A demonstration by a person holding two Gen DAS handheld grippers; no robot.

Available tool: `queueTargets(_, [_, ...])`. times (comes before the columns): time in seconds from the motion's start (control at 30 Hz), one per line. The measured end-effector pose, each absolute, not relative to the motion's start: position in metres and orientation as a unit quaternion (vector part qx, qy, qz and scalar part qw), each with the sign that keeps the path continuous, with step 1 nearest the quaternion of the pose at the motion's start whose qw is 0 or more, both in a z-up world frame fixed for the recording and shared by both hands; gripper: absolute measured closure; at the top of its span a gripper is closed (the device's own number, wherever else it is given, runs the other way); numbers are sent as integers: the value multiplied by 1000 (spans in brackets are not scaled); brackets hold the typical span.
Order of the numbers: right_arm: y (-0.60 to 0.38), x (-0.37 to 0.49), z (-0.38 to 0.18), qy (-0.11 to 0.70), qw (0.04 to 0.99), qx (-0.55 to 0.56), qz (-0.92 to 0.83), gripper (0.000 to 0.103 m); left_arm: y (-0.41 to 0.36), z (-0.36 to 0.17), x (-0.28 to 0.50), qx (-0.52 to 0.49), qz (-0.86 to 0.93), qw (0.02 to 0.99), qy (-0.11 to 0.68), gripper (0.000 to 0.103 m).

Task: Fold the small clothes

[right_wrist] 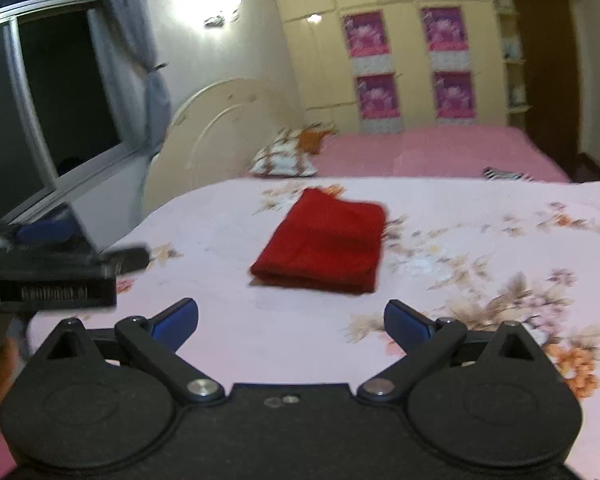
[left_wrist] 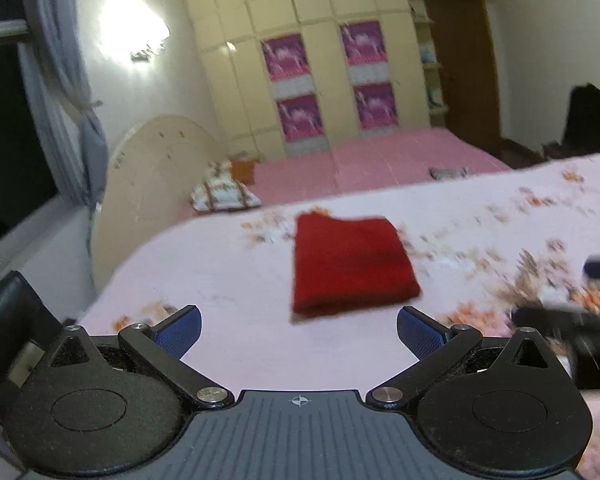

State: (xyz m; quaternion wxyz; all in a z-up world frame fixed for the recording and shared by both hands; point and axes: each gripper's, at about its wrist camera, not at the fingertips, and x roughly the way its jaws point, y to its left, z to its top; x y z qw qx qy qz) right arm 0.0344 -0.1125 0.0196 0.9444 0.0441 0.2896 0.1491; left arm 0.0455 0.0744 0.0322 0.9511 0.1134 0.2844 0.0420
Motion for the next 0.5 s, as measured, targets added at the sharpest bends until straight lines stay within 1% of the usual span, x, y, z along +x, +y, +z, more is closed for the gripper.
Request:
queueTargets(0.1, [-105, 26, 22, 278, 958, 0, 67, 3, 73, 29, 41, 80, 32, 949, 305, 0])
queueTargets(0.17, [-105, 19, 21, 269, 962, -11, 37, 3, 73, 28, 37, 54, 28, 948, 311, 0])
queueTargets(0.3, [-112, 9, 18, 259, 966, 7, 25, 2, 71, 24, 31, 18, 34, 949, 313, 0])
queueTargets(0.5, [-124, 2, 16, 246, 969, 27, 10, 2, 61, 20, 22, 11, 39, 949, 314, 0])
